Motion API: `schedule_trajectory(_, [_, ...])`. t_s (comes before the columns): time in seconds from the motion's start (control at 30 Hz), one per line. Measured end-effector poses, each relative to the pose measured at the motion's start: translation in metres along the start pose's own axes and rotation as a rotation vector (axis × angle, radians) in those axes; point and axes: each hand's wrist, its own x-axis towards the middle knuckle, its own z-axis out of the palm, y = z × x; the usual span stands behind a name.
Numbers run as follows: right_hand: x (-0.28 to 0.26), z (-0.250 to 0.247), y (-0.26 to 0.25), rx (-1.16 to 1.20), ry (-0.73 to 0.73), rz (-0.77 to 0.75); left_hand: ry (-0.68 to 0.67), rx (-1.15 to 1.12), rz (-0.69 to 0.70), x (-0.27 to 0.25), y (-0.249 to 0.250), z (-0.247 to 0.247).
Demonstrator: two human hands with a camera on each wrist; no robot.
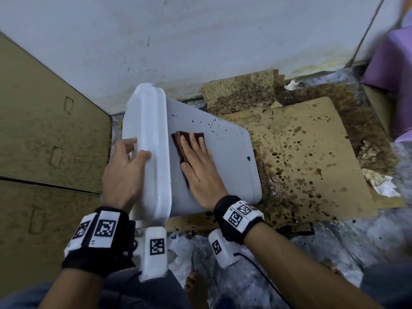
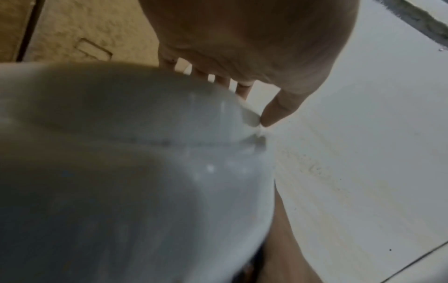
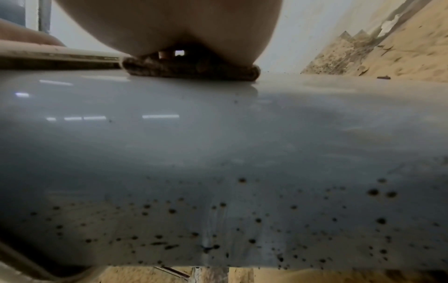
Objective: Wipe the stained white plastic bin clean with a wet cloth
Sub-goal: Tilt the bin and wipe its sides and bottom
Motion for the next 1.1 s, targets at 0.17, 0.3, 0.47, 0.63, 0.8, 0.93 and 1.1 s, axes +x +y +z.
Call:
schedule_trajectory(0.17, [-0.003,-0.005,0.000,0.028,0.012,-0.004,-0.022,0.100,0.041,0.014,0.017,0.000])
schedule_trajectory(0.3, [-0.004,-0.009,-0.001,0.045,0.011,0.009,-0.051,0.155,0.002,0.026,0.020,0.004])
schedule_trajectory(0.47, [-0.006,-0.014,0.000,0.052,0.000,0.014,-0.136,0.009,0.033,0.035,0.028,0.011])
schedule_trajectory(0.63, [-0.010,-0.019,0.002,0.063,0.002,0.017,-0.212,-0.081,-0.014,0.026,0.033,0.020])
schedule_trajectory(0.8, [-0.023,-0.014,0.000,0.054,0.010,-0.004,-0.220,-0.079,-0.003,0.025,0.031,0.006])
schedule_trajectory(0.93, [-0.044,-0.002,-0.006,0.027,0.019,-0.030,-0.253,0.041,-0.013,0.011,0.031,-0.010])
schedule_trajectory(1.1, [-0.069,0.012,-0.014,-0.032,0.056,-0.058,-0.202,0.086,0.025,-0.022,0.026,-0.015])
